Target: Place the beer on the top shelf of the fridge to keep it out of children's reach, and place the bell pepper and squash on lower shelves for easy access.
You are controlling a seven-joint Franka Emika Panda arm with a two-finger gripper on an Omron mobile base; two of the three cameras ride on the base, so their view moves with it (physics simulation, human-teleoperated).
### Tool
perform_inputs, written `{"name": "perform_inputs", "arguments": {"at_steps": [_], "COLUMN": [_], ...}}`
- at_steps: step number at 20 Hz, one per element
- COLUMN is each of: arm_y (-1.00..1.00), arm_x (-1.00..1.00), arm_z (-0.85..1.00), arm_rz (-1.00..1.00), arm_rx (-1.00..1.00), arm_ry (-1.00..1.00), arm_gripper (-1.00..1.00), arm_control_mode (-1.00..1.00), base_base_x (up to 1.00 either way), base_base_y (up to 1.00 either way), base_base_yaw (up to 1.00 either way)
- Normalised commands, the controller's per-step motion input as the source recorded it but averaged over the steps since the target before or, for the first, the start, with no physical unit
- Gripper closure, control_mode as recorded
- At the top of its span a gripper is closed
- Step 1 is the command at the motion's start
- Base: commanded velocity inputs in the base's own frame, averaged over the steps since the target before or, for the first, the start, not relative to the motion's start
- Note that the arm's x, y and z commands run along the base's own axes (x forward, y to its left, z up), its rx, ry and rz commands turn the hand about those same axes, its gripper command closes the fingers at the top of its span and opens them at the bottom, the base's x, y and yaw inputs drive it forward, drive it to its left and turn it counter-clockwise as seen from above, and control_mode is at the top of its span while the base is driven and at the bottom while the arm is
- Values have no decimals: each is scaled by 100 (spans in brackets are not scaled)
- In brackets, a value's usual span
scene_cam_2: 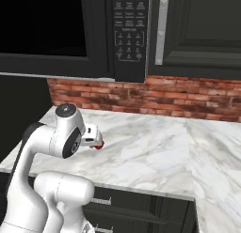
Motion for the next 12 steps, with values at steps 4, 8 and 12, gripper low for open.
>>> {"name": "perform_inputs", "arguments": {"at_steps": [4, 8, 12], "arm_y": [-1, 0, 0], "arm_x": [44, 46, 49], "arm_z": [-38, -19, -13], "arm_rz": [-4, -1, 0], "arm_rx": [0, 0, 0], "arm_ry": [8, 7, 8], "arm_gripper": [-100, -100, -100], "arm_control_mode": [-100, -100, -100], "base_base_x": [0, 0, 0], "base_base_y": [0, 0, 0], "base_base_yaw": [0, 0, 0]}}
